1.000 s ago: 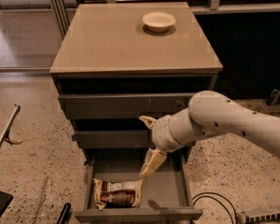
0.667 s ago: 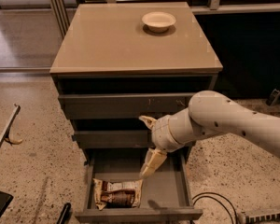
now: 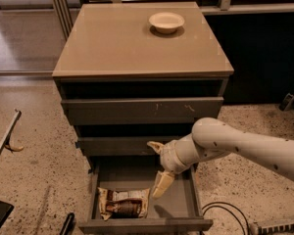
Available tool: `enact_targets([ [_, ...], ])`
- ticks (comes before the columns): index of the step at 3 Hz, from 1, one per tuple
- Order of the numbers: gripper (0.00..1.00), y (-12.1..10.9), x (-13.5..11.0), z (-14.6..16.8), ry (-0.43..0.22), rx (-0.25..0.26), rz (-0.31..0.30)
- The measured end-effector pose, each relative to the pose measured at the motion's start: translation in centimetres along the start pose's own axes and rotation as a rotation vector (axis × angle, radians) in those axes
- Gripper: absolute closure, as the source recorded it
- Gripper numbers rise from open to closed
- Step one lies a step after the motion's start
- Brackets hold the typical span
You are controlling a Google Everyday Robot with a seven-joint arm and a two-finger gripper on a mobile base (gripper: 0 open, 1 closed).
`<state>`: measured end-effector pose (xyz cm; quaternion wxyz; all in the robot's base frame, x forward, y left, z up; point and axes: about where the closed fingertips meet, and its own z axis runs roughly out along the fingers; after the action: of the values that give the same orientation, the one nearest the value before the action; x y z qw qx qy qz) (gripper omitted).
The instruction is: Pick brown chip bag from bottom drawer and place on counter
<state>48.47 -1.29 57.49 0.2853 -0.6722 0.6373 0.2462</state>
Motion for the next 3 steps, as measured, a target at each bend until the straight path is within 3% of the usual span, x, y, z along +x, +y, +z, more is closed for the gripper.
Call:
enact_targets([
  [1, 0.0, 0.3, 4.9, 6.1, -0.018, -0.056, 0.008],
  [3, 0.0, -1.3, 13.1, 16.9, -0.071, -0.084, -0.021],
])
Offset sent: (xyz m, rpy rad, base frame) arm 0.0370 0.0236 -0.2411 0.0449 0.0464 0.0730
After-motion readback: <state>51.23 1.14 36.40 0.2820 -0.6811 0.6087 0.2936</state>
